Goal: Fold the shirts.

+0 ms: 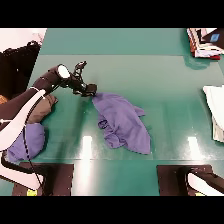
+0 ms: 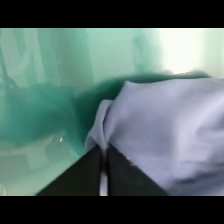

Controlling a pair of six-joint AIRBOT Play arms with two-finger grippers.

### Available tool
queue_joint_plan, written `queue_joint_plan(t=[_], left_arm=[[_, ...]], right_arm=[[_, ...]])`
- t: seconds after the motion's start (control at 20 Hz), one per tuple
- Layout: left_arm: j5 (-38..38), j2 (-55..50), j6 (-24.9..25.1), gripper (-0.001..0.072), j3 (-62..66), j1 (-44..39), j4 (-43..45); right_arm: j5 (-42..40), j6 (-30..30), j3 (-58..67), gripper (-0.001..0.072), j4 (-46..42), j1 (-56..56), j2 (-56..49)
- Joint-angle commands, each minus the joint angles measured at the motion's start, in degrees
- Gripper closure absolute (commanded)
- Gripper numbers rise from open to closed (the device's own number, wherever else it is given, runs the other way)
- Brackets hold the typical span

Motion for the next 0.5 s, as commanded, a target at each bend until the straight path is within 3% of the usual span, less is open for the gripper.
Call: queue_joint_plan(t=[0.0,0.2,0.25,0.3,0.35,0.45], left_arm=[[0.28,-0.24,0.31,0.0682,0.17,0.37,0.74],[-5.35,0.00,0.17,0.0682,6.05,0.35,8.31],[-6.80,0.00,0.17,0.0682,8.07,0.37,9.51],[-8.02,0.00,0.20,0.0682,10.03,0.35,10.25],[-8.55,0.00,0.20,0.0682,11.65,0.35,10.19],[-8.55,0.00,0.17,0.0682,13.42,0.35,10.03]], right_arm=[[3.91,0.83,-8.24,0.0697,-0.07,0.02,-0.09],[3.80,0.83,-28.24,0.0696,-1.81,0.02,2.10],[3.56,0.83,-34.58,0.0620,-2.54,0.02,2.75],[2.95,0.83,-40.59,0.0385,-2.38,0.02,3.13],[1.75,0.83,-46.56,0.0260,-1.97,0.04,3.19],[-2.25,0.31,-57.83,0.0263,3.37,0.04,3.15]])
